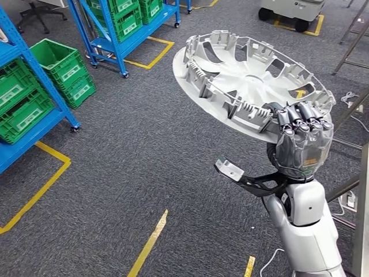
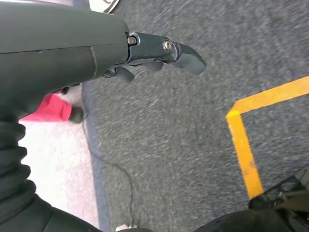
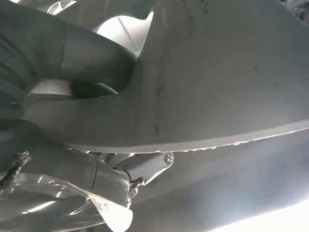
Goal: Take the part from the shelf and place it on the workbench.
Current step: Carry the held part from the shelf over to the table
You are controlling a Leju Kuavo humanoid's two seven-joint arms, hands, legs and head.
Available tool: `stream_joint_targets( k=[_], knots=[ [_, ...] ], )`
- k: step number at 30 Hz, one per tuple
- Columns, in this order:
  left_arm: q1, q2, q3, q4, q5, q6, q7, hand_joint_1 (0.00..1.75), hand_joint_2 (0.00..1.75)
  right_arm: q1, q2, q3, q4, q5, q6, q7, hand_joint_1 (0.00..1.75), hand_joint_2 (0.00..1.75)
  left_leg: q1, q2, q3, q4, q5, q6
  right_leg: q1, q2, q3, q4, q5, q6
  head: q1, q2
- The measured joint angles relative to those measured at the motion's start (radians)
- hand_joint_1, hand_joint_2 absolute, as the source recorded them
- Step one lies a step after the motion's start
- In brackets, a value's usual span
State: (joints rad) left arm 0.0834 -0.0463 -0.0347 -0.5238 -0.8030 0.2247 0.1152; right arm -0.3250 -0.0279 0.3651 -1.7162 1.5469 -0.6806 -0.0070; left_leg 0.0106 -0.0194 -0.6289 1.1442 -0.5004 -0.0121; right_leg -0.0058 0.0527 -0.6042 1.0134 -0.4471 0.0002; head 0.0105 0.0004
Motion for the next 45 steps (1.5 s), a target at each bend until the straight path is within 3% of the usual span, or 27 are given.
stream_joint_targets(
  k=[2,4,6,8,10,11,12,13,16,18,20,22,23,25,26,27,28,29,31,33,35,36,38,40,42,43,45],
  knots=[
    [-0.001,0.001,0.0,0.0,0.0,0.0,0.0,0.0,1.75,-0.001,-0.002,0.001,0.002,0.0,0.0,0.008,1.75,1.75,0.002,-0.023,0.039,-0.094,0.028,0.004,0.001,0.014,-0.008,0.009,-0.001,0.008,0.001,0.0],
    [-0.002,0.001,-0.001,0.0,0.0,0.0,0.001,0.0,1.75,-0.002,-0.006,0.002,0.004,0.0,0.0,0.018,1.75,1.75,0.001,-0.021,0.045,-0.113,0.023,0.01,0.0,0.027,-0.017,0.01,0.002,0.019,0.001,0.0],
    [-0.004,0.001,-0.003,0.0,-0.001,0.0,0.001,0.0,1.75,-0.001,-0.013,0.005,0.005,0.0,0.0,0.025,1.75,1.75,0.002,-0.007,0.045,-0.116,0.028,0.022,-0.003,0.018,-0.029,0.019,-0.004,0.029,0.001,0.0],
    [-0.004,0.002,-0.006,0.0,-0.001,0.001,0.001,0.0,1.75,-0.001,-0.021,0.01,0.006,-0.001,0.0,0.031,1.75,1.75,0.003,0.008,0.046,-0.12,0.031,0.032,-0.003,-0.018,-0.067,0.092,-0.046,0.038,0.006,0.0],
    [-0.003,0.002,-0.007,0.0,-0.002,0.002,0.002,0.0,1.75,-0.002,-0.025,0.015,0.01,-0.002,0.0,0.035,1.75,1.75,0.001,0.024,0.046,-0.12,0.03,0.036,-0.005,-0.042,-0.13,0.226,-0.105,0.046,0.01,0.0],
    [-0.002,0.002,-0.008,0.0,-0.002,0.002,0.003,0.0,1.75,-0.001,-0.027,0.017,0.012,-0.002,0.0,0.036,1.75,1.75,0.001,0.033,0.046,-0.12,0.029,0.037,-0.005,-0.045,-0.155,0.277,-0.12,0.048,0.01,0.0],
    [-0.002,0.002,-0.008,0.0,-0.002,0.002,0.003,0.0,1.75,-0.001,-0.029,0.02,0.014,-0.002,0.0,0.037,1.75,1.75,0.0,0.042,0.047,-0.12,0.028,0.037,-0.005,-0.047,-0.164,0.294,-0.117,0.048,0.01,0.0],
    [-0.002,0.002,-0.008,0.0,-0.002,0.001,0.004,0.0,1.75,-0.001,-0.03,0.022,0.016,-0.002,0.0,0.038,1.75,1.75,0.0,0.05,0.048,-0.12,0.027,0.036,-0.005,-0.05,-0.152,0.27,-0.097,0.047,0.01,0.0],
    [-0.004,0.001,-0.008,0.0,-0.002,0.0,0.003,0.0,1.75,-0.002,-0.035,0.024,0.019,-0.002,0.0,0.041,1.75,1.75,-0.003,0.068,0.052,-0.119,0.022,0.029,0.002,-0.088,-0.044,0.07,-0.019,0.036,0.01,0.0],
    [-0.004,0.002,-0.008,0.0,-0.002,0.0,0.004,0.0,1.75,-0.004,-0.036,0.025,0.019,-0.002,0.0,0.043,1.75,1.75,-0.007,0.079,0.053,-0.119,0.02,0.021,0.01,-0.102,-0.011,0.012,-0.011,0.024,0.008,0.0],
    [-0.005,0.002,-0.009,0.0,-0.002,-0.001,0.004,0.0,1.75,-0.004,-0.038,0.026,0.019,-0.003,0.0,0.043,1.75,1.75,-0.008,0.093,0.056,-0.122,0.019,0.01,0.012,-0.084,-0.009,0.007,-0.007,0.012,0.007,0.0],
    [-0.006,0.002,-0.009,0.0,-0.002,-0.001,0.004,0.0,1.75,-0.004,-0.039,0.026,0.02,-0.003,0.0,0.043,1.75,1.75,-0.006,0.079,0.053,-0.102,-0.002,0.0,0.007,-0.068,-0.004,-0.003,-0.002,0.001,0.005,0.0],
    [-0.007,0.003,-0.009,0.0,-0.002,-0.001,0.004,0.0,1.75,-0.004,-0.039,0.027,0.02,-0.003,0.0,0.043,1.75,1.75,-0.005,0.062,0.037,-0.062,-0.027,-0.003,0.005,-0.06,-0.001,-0.007,0.0,-0.004,0.002,0.0],
    [-0.006,0.003,-0.009,0.0,-0.002,-0.001,0.004,0.0,1.75,-0.004,-0.039,0.027,0.022,-0.004,0.0,0.043,1.75,1.75,-0.004,0.031,-0.022,0.07,-0.091,-0.005,0.004,-0.042,0.0,-0.008,0.001,-0.008,-0.002,0.0],
    [-0.004,0.003,-0.009,0.0,-0.002,-0.002,0.004,0.0,1.75,-0.004,-0.039,0.027,0.023,-0.004,0.0,0.043,1.75,1.75,-0.004,0.026,-0.052,0.13,-0.111,-0.006,0.004,-0.03,0.0,-0.007,0.001,-0.008,-0.003,0.0],
    [-0.002,0.002,-0.009,0.0,-0.002,-0.002,0.004,0.0,1.75,-0.003,-0.039,0.027,0.025,-0.004,0.0,0.043,1.75,1.75,-0.004,0.024,-0.069,0.16,-0.111,-0.006,0.005,-0.017,0.001,-0.007,0.001,-0.008,-0.003,0.0],
    [-0.001,0.002,-0.009,0.0,-0.002,-0.002,0.004,0.0,1.75,-0.002,-0.039,0.027,0.026,-0.004,0.0,0.043,1.75,1.75,-0.004,0.022,-0.069,0.153,-0.092,-0.005,0.005,-0.004,0.001,-0.006,0.0,-0.008,-0.003,0.0],
    [-0.001,0.002,-0.009,0.0,-0.002,-0.002,0.004,0.0,1.75,-0.001,-0.039,0.027,0.027,-0.005,0.0,0.043,1.75,1.75,-0.003,0.016,-0.051,0.106,-0.054,-0.004,0.004,0.009,0.002,-0.004,0.0,-0.008,-0.003,0.0],
    [-0.002,0.003,-0.009,0.0,-0.002,-0.002,0.004,0.0,1.75,-0.001,-0.039,0.027,0.028,-0.007,0.0,0.043,1.75,1.75,0.002,-0.027,0.003,-0.028,0.018,0.0,0.004,0.035,0.0,0.003,-0.003,-0.003,-0.003,0.0],
    [-0.002,0.003,-0.009,0.001,-0.002,-0.002,0.004,0.0,1.75,-0.002,-0.039,0.027,0.029,-0.011,0.0,0.042,1.75,1.75,0.006,-0.066,0.035,-0.104,0.036,0.003,0.001,0.058,-0.011,0.011,-0.003,0.006,-0.003,0.0],
    [-0.003,0.002,-0.01,0.002,-0.001,-0.002,0.004,0.0,1.75,0.0,-0.039,0.027,0.029,-0.018,0.0,0.038,1.75,1.75,0.005,-0.056,0.04,-0.116,0.03,0.009,-0.005,0.08,-0.022,0.011,0.002,0.018,-0.003,0.0],
    [-0.004,0.002,-0.012,0.001,-0.001,-0.002,0.004,0.0,1.75,0.002,-0.039,0.026,0.03,-0.022,0.0,0.034,1.75,1.75,0.004,-0.043,0.042,-0.12,0.032,0.014,-0.005,0.074,-0.028,0.013,0.001,0.023,-0.002,0.0],
    [-0.006,0.002,-0.014,0.001,0.0,0.0,0.004,0.0,1.75,0.006,-0.04,0.025,0.03,-0.028,0.0,0.026,1.75,1.75,0.006,-0.016,0.047,-0.129,0.036,0.027,-0.002,0.02,-0.057,0.061,-0.027,0.033,0.004,0.0],
    [-0.006,0.002,-0.015,0.001,0.0,0.001,0.004,0.0,1.75,0.007,-0.04,0.024,0.03,-0.031,0.0,0.021,1.75,1.75,0.003,0.011,0.049,-0.131,0.035,0.034,-0.002,-0.035,-0.119,0.184,-0.084,0.042,0.01,0.0],
    [-0.004,0.002,-0.015,0.002,0.0,0.001,0.004,0.0,1.75,0.01,-0.04,0.023,0.03,-0.031,0.0,0.019,1.75,1.75,0.001,0.04,0.049,-0.131,0.032,0.035,-0.006,-0.046,-0.173,0.287,-0.115,0.048,0.01,0.0],
    [-0.004,0.003,-0.015,0.002,0.0,0.001,0.004,0.0,1.75,0.012,-0.04,0.022,0.03,-0.031,0.0,0.018,1.75,1.75,0.001,0.054,0.05,-0.13,0.031,0.034,-0.007,-0.049,-0.175,0.288,-0.104,0.05,0.01,0.0],
    [-0.005,0.003,-0.015,0.002,0.0,0.002,0.004,0.0,1.75,0.014,-0.041,0.02,0.031,-0.031,0.0,0.015,1.75,1.75,0.001,0.078,0.055,-0.13,0.026,0.029,-0.008,-0.07,-0.115,0.176,-0.044,0.049,0.011,0.0]
  ],
)
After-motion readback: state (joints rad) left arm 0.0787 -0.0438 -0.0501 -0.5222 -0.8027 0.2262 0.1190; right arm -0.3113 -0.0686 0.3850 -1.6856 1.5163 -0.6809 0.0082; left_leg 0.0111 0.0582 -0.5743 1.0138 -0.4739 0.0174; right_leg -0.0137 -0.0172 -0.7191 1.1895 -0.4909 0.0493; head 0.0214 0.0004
